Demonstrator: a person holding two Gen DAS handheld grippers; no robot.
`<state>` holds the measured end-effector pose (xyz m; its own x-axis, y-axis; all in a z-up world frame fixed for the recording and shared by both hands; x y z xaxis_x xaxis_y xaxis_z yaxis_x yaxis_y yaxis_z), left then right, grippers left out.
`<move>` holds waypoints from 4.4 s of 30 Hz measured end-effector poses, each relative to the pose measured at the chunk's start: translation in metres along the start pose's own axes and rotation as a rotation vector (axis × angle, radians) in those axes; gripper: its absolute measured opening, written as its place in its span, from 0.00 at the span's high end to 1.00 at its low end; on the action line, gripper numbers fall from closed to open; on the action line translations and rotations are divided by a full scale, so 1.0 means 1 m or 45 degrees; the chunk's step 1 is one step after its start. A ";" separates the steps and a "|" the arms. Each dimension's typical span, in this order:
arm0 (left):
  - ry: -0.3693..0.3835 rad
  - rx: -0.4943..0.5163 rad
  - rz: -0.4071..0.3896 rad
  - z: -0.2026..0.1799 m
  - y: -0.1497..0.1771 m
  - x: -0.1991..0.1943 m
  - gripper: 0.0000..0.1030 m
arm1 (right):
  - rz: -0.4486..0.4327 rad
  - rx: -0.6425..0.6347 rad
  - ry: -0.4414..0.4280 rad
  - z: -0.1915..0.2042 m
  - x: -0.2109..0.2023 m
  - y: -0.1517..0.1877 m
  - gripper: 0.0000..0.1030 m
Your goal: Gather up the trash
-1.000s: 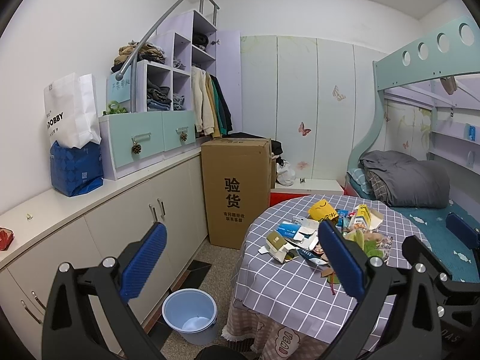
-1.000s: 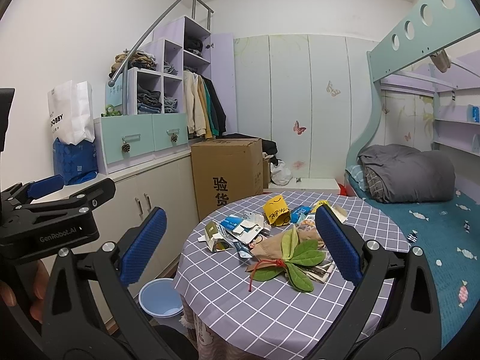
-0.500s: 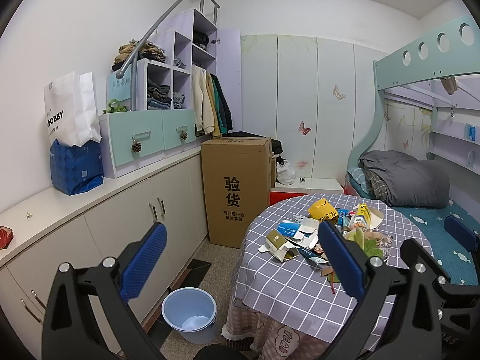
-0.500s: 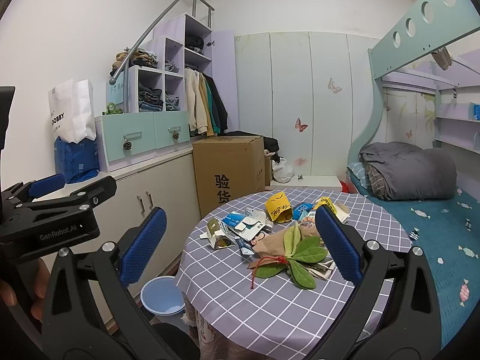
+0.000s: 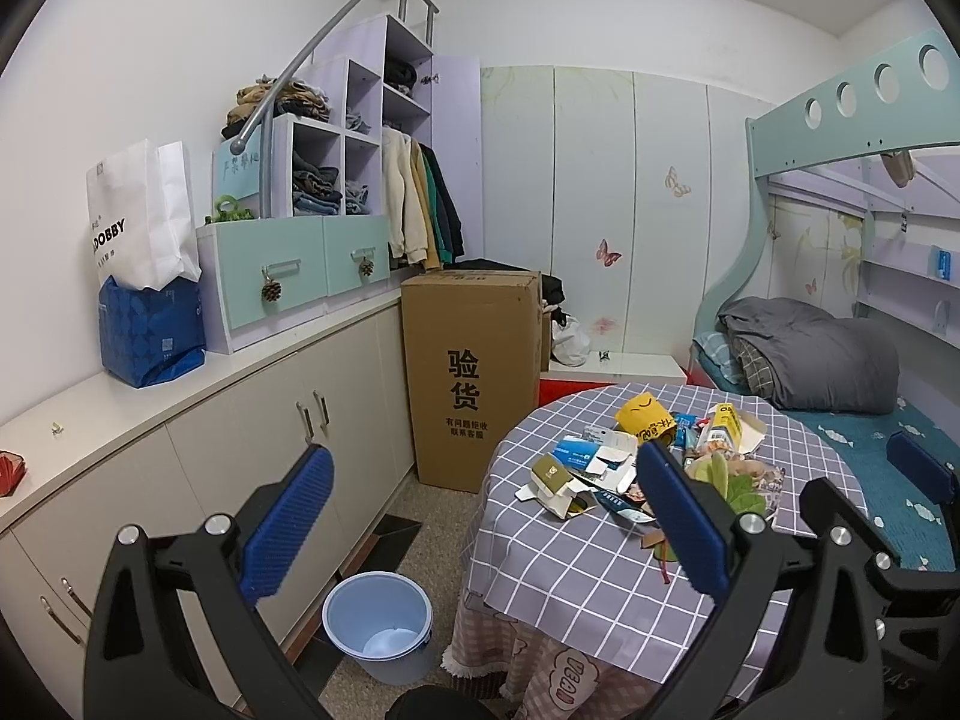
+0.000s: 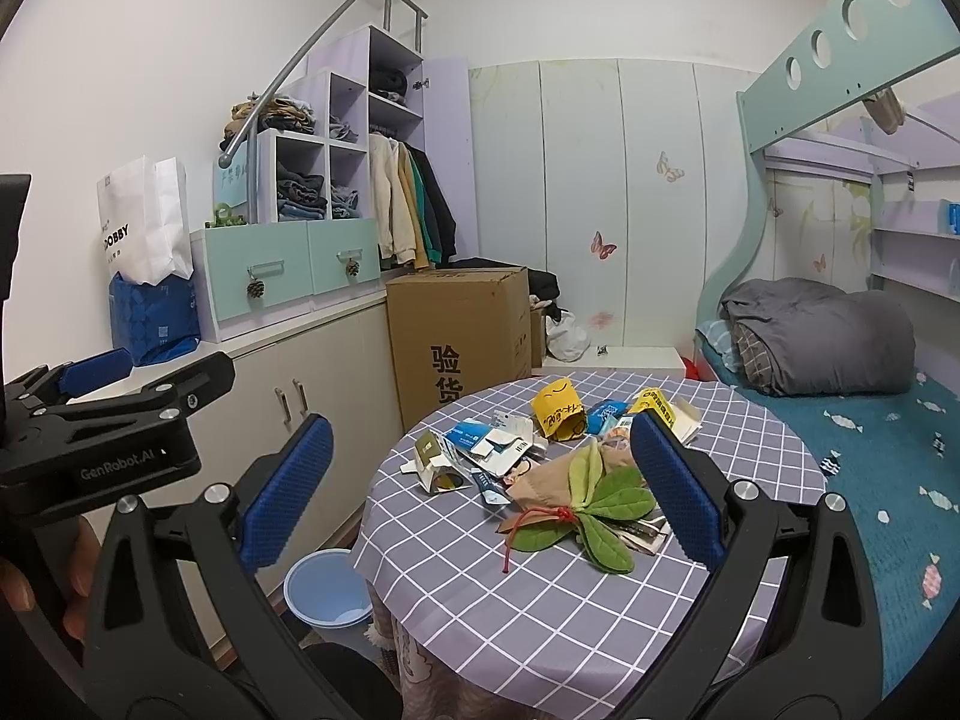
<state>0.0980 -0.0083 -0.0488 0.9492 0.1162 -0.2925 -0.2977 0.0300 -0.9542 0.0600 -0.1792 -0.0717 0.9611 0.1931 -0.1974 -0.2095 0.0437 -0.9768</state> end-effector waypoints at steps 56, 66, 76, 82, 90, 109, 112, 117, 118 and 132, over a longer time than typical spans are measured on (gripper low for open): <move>0.178 0.217 0.492 -0.111 0.111 0.116 0.04 | 0.364 0.302 0.142 -0.127 0.056 0.105 0.06; 0.381 0.346 0.517 -0.192 0.124 0.139 0.22 | 0.407 0.454 0.247 -0.189 0.066 0.130 0.06; 0.553 0.450 0.538 -0.257 0.133 0.159 0.65 | 0.400 0.508 0.248 -0.218 0.076 0.129 0.06; 0.619 0.313 0.494 -0.250 0.113 0.154 0.89 | 0.416 0.526 0.212 -0.219 0.090 0.127 0.06; 0.499 0.064 0.304 -0.187 0.048 0.144 0.89 | 0.424 0.468 0.146 -0.205 0.116 0.104 0.06; 0.253 -0.064 0.339 -0.087 0.049 0.186 0.89 | 0.658 0.041 0.144 -0.157 0.207 0.098 0.89; 0.285 -0.097 0.345 -0.078 0.052 0.189 0.89 | 0.603 0.062 0.133 -0.152 0.199 0.085 0.93; 0.325 -0.195 0.347 -0.045 0.048 0.195 0.89 | 0.451 0.047 0.029 -0.109 0.186 0.036 0.93; 0.322 -0.212 0.344 -0.037 0.048 0.196 0.89 | 0.430 0.027 0.001 -0.095 0.186 0.027 0.93; -0.052 -0.367 0.488 0.162 0.094 0.273 0.89 | 0.593 -0.089 -0.485 0.145 0.306 0.057 0.93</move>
<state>0.3123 0.1871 -0.2080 0.7701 0.1046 -0.6293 -0.5794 -0.2981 -0.7585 0.3166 0.0241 -0.1761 0.6366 0.5142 -0.5747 -0.5680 -0.1914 -0.8005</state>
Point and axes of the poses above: each gripper's, at about its wrist camera, not at the fingertips, and x roughly the way its jaws point, z to its left, y to its underside, the point moved 10 cm from there along x, roughly the way its jaws point, and after that the axes turned 7 degrees about -y, right-handed, at the moved point
